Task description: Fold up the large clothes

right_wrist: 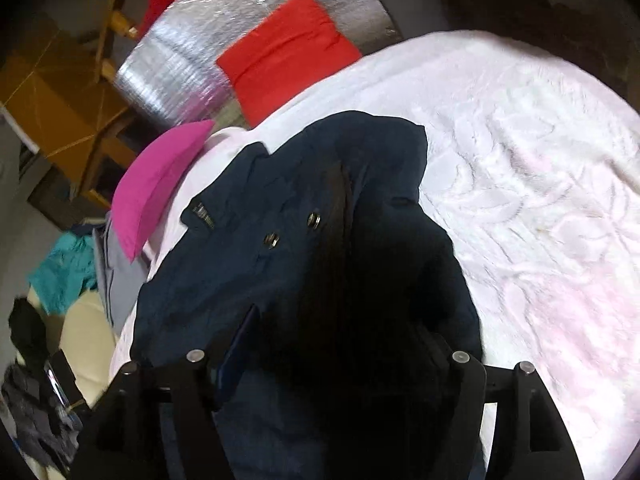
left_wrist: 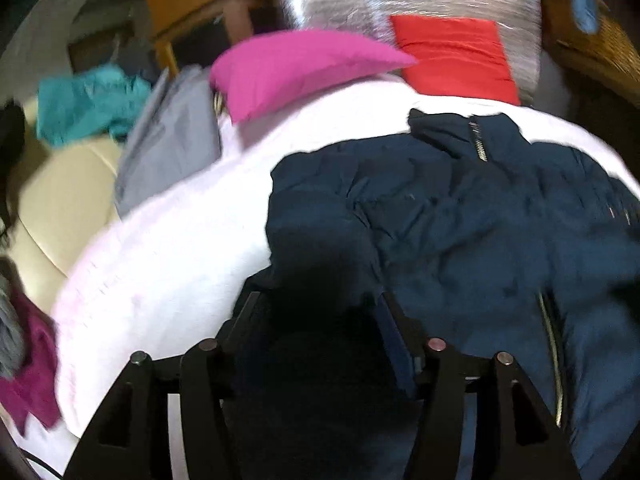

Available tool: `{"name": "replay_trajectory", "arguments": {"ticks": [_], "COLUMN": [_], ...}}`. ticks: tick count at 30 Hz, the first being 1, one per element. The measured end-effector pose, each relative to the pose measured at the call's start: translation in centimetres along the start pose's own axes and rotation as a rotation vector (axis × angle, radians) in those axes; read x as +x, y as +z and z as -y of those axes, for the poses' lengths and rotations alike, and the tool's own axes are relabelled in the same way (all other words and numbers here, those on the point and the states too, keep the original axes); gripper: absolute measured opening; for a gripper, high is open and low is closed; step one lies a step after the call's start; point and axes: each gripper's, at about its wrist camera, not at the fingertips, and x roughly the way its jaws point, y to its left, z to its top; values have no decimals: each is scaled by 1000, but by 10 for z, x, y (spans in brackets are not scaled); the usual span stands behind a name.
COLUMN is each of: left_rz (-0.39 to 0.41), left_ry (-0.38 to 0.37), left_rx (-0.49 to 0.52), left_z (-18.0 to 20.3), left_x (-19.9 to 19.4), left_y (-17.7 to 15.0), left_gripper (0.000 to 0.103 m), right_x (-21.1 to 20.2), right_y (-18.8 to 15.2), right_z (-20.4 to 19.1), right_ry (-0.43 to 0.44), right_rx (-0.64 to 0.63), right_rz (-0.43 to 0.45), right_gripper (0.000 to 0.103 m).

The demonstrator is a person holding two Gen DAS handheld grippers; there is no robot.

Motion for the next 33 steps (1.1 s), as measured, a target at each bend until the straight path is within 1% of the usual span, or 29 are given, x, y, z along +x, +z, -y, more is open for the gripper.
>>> {"name": "replay_trajectory", "arguments": {"ticks": [3, 5, 8, 11, 15, 21, 28, 31, 33], "left_rz": [48, 62, 68, 62, 38, 8, -21, -71, -128], "left_ry": [19, 29, 30, 27, 21, 31, 50, 26, 0], "left_rx": [58, 71, 76, 88, 90, 90, 99, 73, 26], "left_z": [-1, -3, -6, -5, -7, -7, -9, -18, -32], "left_x": [-21, -31, -48, -57, -63, -75, -88, -87, -83], "left_y": [-16, -24, -43, -58, -77, -102, -125, -136, -144], "left_gripper": [64, 66, 67, 67, 68, 68, 68, 70, 72], "right_x": [-17, -29, -44, -57, -65, -77, -91, -98, -102], "right_y": [-11, -19, -36, -57, -79, -106, -124, -132, -138], "right_z": [0, 0, 1, 4, 9, 20, 20, 22, 26], "right_ry": [-10, -6, 16, 23, 23, 45, 86, 97, 99], "right_rx": [-53, -82, -93, -121, -158, -152, -136, -129, -120], "right_rz": [21, 36, 54, 47, 29, -1, -5, -12, -21], "right_gripper": [74, 74, 74, 74, 74, 74, 74, 74, 74]}}
